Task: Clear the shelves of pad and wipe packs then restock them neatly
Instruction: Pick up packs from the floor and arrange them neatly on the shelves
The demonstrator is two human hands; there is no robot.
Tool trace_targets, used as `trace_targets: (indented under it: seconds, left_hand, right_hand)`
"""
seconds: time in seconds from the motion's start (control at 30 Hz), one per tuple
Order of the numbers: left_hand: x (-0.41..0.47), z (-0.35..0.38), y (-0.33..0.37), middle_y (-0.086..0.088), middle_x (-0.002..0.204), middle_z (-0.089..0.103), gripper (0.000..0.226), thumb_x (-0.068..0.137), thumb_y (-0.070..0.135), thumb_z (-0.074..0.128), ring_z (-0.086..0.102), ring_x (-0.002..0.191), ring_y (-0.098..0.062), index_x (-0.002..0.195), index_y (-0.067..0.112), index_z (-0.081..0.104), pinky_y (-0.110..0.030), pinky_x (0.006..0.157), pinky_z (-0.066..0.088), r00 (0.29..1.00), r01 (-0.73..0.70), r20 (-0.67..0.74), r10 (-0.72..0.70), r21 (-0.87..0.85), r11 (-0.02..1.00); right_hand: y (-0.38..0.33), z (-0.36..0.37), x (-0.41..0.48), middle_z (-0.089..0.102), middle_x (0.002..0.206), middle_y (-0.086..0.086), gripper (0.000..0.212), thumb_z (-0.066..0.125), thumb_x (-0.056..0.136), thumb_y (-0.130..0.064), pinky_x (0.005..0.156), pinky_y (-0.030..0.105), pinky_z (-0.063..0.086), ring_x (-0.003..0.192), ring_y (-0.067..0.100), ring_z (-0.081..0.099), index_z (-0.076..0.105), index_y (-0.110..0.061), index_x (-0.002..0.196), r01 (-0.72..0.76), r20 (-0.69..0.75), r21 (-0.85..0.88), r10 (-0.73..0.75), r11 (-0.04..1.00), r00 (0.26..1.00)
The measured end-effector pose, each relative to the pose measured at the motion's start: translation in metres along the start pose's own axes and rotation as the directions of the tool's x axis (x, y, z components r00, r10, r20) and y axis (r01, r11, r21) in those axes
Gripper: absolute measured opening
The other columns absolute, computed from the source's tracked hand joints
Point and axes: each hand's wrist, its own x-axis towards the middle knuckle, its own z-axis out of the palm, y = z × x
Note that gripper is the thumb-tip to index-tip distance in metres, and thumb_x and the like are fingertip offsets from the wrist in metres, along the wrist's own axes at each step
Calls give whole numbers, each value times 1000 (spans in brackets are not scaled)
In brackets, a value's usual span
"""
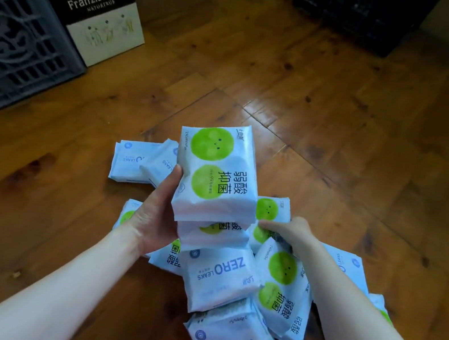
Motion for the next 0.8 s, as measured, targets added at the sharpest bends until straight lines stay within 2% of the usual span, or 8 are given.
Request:
trace_targets:
  seconds: [0.07,0.17,0.3,0.4,0.5,0.57,0.7,0.8]
  left_hand:
    - [5,-4,-1,-1,104,72,73,34,63,86,69,94,-15,96,25,76,-30,76,57,1000,1,-5,-1,8,1000]
    - [13,-8,-2,-1,99,74,74,28,61,88,70,89,-15,91,24,78,-28,70,57,1000,15,-26,-15,13,1000]
    - [17,-2,5,0,100,74,76,25,64,86,70,90,-14,91,26,78,-26,71,57,993,86,-88,-80,68,994]
    - [7,20,21,0,99,74,77,26,63,87,70,89,-12,91,23,77,-23,68,56,984,146,-122,-133,102,984]
    - [-10,57,41,0,91,75,72,28,61,88,71,83,-11,87,21,77,-22,65,55,985,139,-126,-120,161,977]
    - [-25,81,56,0,92,74,81,29,59,89,71,83,-12,97,18,72,-23,68,56,981,129,-165,-101,172,977]
    - [-64,121,84,-15,128,57,126,31,58,90,61,108,-26,136,7,43,-32,80,55,955,176,-271,-120,193,965]
    - [-97,162,108,-18,132,54,125,34,56,90,60,110,-28,138,7,40,-33,79,54,956,202,-252,-152,187,961]
  right_hand:
    - [-6,-2,0,71,83,10,38,87,58,-30,70,36,58,70,22,68,66,-10,84,50,7,132,-51,990,999]
    - [-31,-14,-12,71,75,2,20,76,75,-23,55,22,55,56,10,66,66,-12,88,106,48,433,-140,895,989]
    - [-61,-56,-62,70,89,0,30,63,73,-43,75,36,50,76,18,68,65,-23,95,4,215,710,-222,704,951]
    - [-81,-72,-123,69,100,9,41,62,66,-47,89,48,48,94,30,65,72,-22,96,-65,314,753,-271,655,910]
    - [-100,-68,-180,73,76,4,24,61,68,-33,66,30,58,67,16,69,76,-15,69,-135,376,747,-245,651,894]
    - [-110,-74,-211,72,73,3,19,61,69,-26,62,25,57,63,14,69,75,-14,67,-149,361,768,-228,623,904]
    - [-126,-103,-276,73,74,4,18,61,69,-25,64,25,58,64,15,69,76,-15,66,-199,365,803,-199,561,910]
    - [-141,-130,-332,74,76,3,18,60,70,-23,63,26,58,66,14,70,77,-17,68,-181,340,814,-200,552,919]
